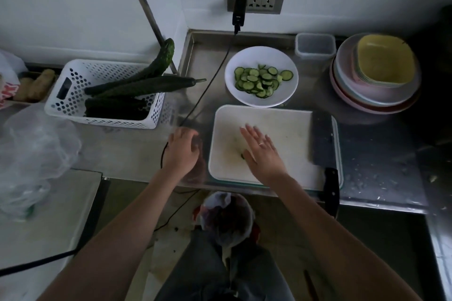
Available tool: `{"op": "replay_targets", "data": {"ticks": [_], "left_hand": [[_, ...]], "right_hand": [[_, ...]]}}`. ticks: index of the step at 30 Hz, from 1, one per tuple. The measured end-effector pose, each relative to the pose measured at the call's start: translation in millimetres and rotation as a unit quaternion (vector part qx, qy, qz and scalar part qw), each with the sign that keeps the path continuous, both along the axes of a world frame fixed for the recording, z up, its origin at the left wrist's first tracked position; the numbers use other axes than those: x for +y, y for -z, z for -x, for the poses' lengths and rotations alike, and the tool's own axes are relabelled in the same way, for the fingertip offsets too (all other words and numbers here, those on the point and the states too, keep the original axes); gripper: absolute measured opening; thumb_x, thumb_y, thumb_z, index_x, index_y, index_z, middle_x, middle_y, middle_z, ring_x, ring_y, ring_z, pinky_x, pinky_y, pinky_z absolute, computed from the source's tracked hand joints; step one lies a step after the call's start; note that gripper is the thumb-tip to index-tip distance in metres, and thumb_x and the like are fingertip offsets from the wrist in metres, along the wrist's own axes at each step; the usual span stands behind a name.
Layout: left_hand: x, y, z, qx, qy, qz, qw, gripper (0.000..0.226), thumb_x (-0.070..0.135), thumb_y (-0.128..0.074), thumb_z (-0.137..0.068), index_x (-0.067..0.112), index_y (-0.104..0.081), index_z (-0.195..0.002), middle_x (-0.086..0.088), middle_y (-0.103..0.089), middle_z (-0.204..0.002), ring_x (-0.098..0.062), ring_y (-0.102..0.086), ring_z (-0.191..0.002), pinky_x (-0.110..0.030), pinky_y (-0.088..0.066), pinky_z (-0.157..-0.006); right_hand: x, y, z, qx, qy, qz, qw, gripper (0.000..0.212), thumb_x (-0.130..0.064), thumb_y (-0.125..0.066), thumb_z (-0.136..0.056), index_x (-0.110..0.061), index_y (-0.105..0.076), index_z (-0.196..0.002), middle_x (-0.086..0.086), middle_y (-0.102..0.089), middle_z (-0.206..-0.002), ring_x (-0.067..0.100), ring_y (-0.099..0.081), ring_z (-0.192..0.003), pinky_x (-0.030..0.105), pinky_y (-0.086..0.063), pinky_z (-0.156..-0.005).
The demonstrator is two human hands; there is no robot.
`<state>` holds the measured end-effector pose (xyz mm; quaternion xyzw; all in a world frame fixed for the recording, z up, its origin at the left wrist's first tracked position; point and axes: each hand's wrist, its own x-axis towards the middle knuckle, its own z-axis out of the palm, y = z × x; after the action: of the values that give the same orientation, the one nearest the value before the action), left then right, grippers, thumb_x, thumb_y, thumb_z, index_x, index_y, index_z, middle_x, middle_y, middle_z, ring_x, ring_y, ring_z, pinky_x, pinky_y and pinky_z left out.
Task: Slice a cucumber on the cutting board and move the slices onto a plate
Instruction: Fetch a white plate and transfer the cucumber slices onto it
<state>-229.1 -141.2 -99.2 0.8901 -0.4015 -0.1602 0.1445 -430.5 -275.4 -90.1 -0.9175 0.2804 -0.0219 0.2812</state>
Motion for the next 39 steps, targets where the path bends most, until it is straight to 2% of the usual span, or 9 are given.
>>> {"op": "replay_targets", "data": {"ticks": [5, 8, 14, 18, 23, 30, 32, 36, 39], "left_hand": [[4.6, 1.5, -8.0, 0.016, 0.029, -0.012, 0.999, 0.027, 0.013, -0.056, -0.084, 0.020, -0.054, -0.110, -0.005, -0.047, -0.123, -0.029, -0.042, -0.121, -0.042, -0.036, -0.098], [3.2, -2.5, -7.8, 0.046, 0.008, 0.005, 0.999, 0.028, 0.012, -0.056, -0.085, 0.016, -0.055, -0.113, -0.008, -0.044, -0.129, -0.030, -0.041, -0.120, -0.042, -0.036, -0.100], [0.4, -5.6, 7.3, 0.005, 0.089, 0.039, 0.995, 0.028, 0.009, -0.056, -0.085, 0.014, -0.057, -0.113, -0.005, -0.048, -0.124, -0.028, -0.043, -0.118, -0.044, -0.038, -0.099], [-10.3, -5.5, 19.4, -0.013, 0.187, 0.020, 0.982, 0.050, 0.003, -0.051, -0.087, 0.013, -0.044, -0.135, -0.007, -0.039, -0.142, -0.026, -0.035, -0.131, -0.046, -0.029, -0.108], [-27.5, -3.2, 31.1, -0.022, 0.269, -0.066, 0.961, 0.078, -0.010, -0.038, -0.089, 0.015, 0.002, -0.151, -0.004, 0.009, -0.158, -0.019, 0.004, -0.145, -0.041, -0.003, -0.118], [-36.4, 7.9, 44.4, -0.094, 0.306, -0.115, 0.940, 0.072, -0.001, -0.035, -0.092, 0.008, 0.009, -0.149, -0.007, 0.014, -0.157, -0.020, 0.011, -0.144, -0.044, 0.000, -0.117], [-29.0, 8.6, 46.7, -0.110, 0.341, -0.100, 0.928, 0.070, 0.000, -0.032, -0.093, 0.009, 0.008, -0.150, -0.005, 0.013, -0.157, -0.018, 0.009, -0.144, -0.042, 0.003, -0.116], [-14.7, 14.0, 43.0, -0.077, 0.427, -0.045, 0.900, 0.073, -0.009, -0.031, -0.088, 0.018, -0.004, -0.151, 0.001, 0.001, -0.158, -0.016, 0.005, -0.145, -0.036, -0.001, -0.118], [5.9, 15.6, 48.5, 0.004, 0.457, 0.002, 0.890, 0.068, -0.015, -0.037, -0.085, 0.015, -0.030, -0.146, 0.000, -0.023, -0.154, -0.013, -0.010, -0.144, -0.032, -0.011, -0.118]], "right_hand": [[10.3, 28.5, -11.6, 0.033, -0.119, 0.027, 0.992, 0.051, -0.025, -0.027, -0.100, -0.015, -0.022, -0.150, 0.000, -0.015, -0.158, 0.013, -0.007, -0.146, 0.033, -0.009, -0.120], [42.8, 24.7, 25.4, 0.041, -0.131, -0.001, 0.991, 0.053, -0.019, -0.032, -0.101, -0.020, -0.015, -0.151, -0.008, -0.002, -0.157, 0.003, 0.003, -0.142, 0.022, 0.002, -0.117], [94.7, 33.3, 65.5, 0.036, -0.172, 0.024, 0.984, 0.053, -0.024, -0.038, -0.090, -0.020, -0.037, -0.143, -0.001, -0.036, -0.150, 0.011, -0.019, -0.140, 0.036, -0.029, -0.112], [101.6, 22.1, 67.8, 0.000, -0.175, 0.018, 0.984, 0.054, -0.019, -0.042, -0.089, -0.022, -0.040, -0.142, -0.003, -0.041, -0.147, 0.013, -0.027, -0.142, 0.036, -0.012, -0.120], [62.2, 20.2, 84.3, 0.046, 0.215, -0.003, 0.976, 0.065, -0.041, -0.024, -0.094, -0.015, -0.008, -0.151, 0.002, -0.006, -0.159, 0.016, 0.003, -0.147, 0.032, 0.005, -0.119], [99.6, 33.4, 69.2, 0.169, 0.076, 0.067, 0.980, 0.075, -0.054, -0.023, -0.094, -0.015, 0.007, -0.150, 0.001, 0.016, -0.156, 0.018, 0.020, -0.144, 0.036, 0.015, -0.116], [102.3, 32.2, 72.6, 0.163, 0.023, 0.074, 0.984, 0.073, -0.049, -0.032, -0.093, -0.017, -0.004, -0.152, -0.001, 0.005, -0.157, 0.019, 0.006, -0.147, 0.034, 0.015, -0.117], [116.9, 24.6, 80.4, 0.143, -0.219, 0.058, 0.963, 0.057, -0.040, -0.047, -0.079, -0.027, -0.050, -0.134, -0.010, -0.057, -0.133, 0.013, -0.047, -0.130, 0.038, -0.010, -0.116], [119.2, 14.2, 85.7, 0.019, -0.145, 0.033, 0.989, 0.042, -0.030, -0.054, -0.079, -0.023, -0.063, -0.120, -0.007, -0.067, -0.118, 0.014, -0.058, -0.116, 0.030, -0.014, -0.117]]}}
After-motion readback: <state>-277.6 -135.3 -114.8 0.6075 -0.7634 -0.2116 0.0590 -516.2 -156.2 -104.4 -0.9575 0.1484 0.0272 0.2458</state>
